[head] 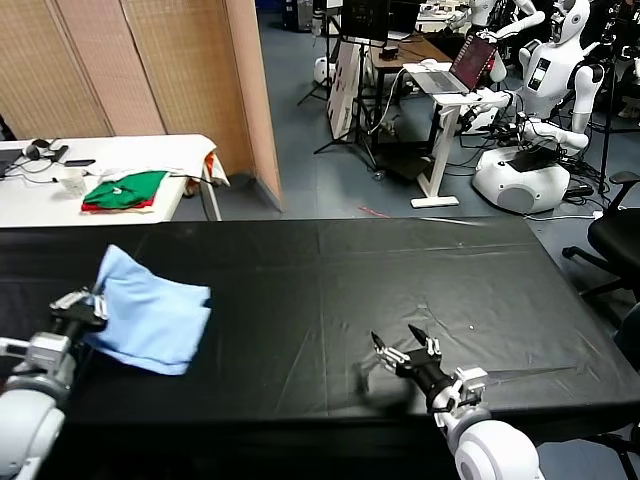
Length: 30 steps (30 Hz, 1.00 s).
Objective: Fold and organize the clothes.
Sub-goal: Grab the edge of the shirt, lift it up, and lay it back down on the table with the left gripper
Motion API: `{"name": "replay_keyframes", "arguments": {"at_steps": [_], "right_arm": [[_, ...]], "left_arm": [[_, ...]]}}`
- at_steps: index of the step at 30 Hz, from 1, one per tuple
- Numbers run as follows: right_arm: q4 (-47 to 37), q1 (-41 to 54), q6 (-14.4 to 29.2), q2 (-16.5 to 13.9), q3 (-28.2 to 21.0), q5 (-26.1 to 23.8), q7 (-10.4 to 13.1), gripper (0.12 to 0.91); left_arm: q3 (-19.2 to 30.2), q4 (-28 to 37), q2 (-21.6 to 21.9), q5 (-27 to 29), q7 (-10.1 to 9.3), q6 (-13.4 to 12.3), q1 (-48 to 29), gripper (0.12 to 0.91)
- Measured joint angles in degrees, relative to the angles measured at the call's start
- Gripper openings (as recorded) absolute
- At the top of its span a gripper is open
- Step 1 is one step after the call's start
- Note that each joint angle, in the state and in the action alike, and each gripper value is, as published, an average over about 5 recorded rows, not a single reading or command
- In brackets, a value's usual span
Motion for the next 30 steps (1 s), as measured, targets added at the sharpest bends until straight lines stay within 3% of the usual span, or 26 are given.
{"name": "replay_keyframes", "arguments": {"at_steps": [4, 10, 18, 23, 26, 30], "right_arm": [[0.21, -0.64, -0.02, 0.33, 0.05, -0.53, 0.00, 0.907], [0.44, -1.65, 0.01, 0.34, 1.09, -0.88, -0.06, 0.907], [-0.65, -0.54, -0.92, 0.91, 0.18, 1.91, -0.02, 0.907], [-1.15, 0.59, -2.61, 0.52, -1.16, 5.29, 0.30, 0.907], [-1.61, 1.57, -3.99, 0.22, -2.31, 8.04, 0.95, 0.907], [-2.68, 3.82, -5.18, -0.12, -4.82, 11.76, 1.92, 0.907]], "left_arm": [[3.72, -3.13, -2.62, -1.44, -0.56, 2.40, -0.77, 0.169], [14.21, -4.31, -10.73, -7.73, -1.74, 5.32, -1.47, 0.169], [25.86, -1.13, -20.85, -9.42, -1.77, 3.44, -5.00, 0.169], [29.47, 1.47, -24.82, -6.72, 0.48, 1.95, -6.11, 0.178], [30.10, 1.88, -25.45, -6.44, 2.88, 0.96, -6.24, 0.281], [29.90, 1.52, -24.99, -8.17, 6.41, -0.86, -6.10, 0.524]]}}
